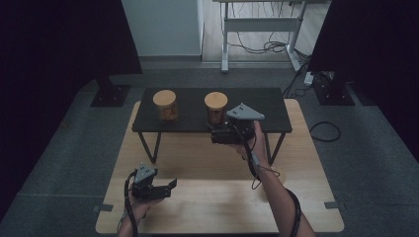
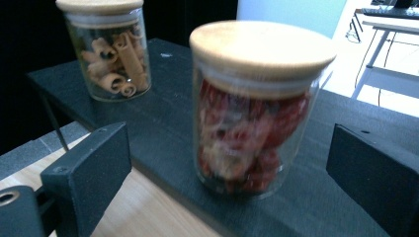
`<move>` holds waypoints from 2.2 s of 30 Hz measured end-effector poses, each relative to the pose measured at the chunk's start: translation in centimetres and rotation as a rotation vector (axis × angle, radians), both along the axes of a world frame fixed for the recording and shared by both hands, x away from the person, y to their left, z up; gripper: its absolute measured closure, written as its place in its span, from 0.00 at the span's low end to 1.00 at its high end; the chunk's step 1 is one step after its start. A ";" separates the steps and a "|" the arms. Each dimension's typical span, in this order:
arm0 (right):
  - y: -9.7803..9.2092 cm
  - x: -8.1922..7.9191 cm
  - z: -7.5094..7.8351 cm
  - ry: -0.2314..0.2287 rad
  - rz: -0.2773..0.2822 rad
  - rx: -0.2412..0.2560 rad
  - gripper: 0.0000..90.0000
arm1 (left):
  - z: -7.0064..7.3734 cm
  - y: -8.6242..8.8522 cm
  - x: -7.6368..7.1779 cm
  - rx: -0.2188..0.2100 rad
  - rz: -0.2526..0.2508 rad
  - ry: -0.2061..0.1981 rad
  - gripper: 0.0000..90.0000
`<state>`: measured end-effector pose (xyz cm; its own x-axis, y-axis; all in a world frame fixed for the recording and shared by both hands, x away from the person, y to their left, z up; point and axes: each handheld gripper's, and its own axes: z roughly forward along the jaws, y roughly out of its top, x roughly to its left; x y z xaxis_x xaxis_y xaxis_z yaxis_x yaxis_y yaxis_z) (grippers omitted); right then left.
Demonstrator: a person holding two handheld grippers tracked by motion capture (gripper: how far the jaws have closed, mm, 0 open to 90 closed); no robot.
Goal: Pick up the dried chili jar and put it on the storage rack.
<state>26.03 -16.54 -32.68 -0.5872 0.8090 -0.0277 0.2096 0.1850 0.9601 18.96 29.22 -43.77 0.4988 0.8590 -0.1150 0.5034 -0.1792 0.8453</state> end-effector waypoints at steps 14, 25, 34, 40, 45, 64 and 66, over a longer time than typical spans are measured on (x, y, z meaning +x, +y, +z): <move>-2.3 -3.5 -3.2 -0.016 0.012 0.039 0.04 | 0.0 -0.2 0.0 0.010 -0.005 0.006 0.11; -3.9 -5.3 -6.0 0.012 -0.006 0.066 0.04 | -0.2 -0.8 0.1 0.022 -0.014 0.011 0.11; -4.3 -6.9 -9.0 0.056 0.001 0.086 0.04 | -0.2 -0.8 0.1 0.024 -0.013 0.015 0.11; -4.4 -7.8 -12.2 0.121 0.002 0.105 0.04 | -0.3 -0.8 0.1 0.024 -0.011 0.019 0.11; -4.1 -8.0 -13.7 0.155 0.011 0.096 0.04 | -0.4 -1.0 0.2 0.034 -0.017 0.024 0.11; -2.8 -7.9 -15.6 0.223 0.041 0.032 0.03 | -0.5 -0.9 0.2 0.039 -0.011 0.031 0.11; -2.9 -7.9 -15.6 0.228 0.041 0.037 0.03 | -0.5 -1.0 0.1 0.038 -0.010 0.031 0.11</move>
<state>18.12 -19.41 -48.32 -0.6069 0.7826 0.1387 0.4151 0.1634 0.8950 19.10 28.27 -44.29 0.5042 0.8581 -0.0975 0.5271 -0.2163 0.8218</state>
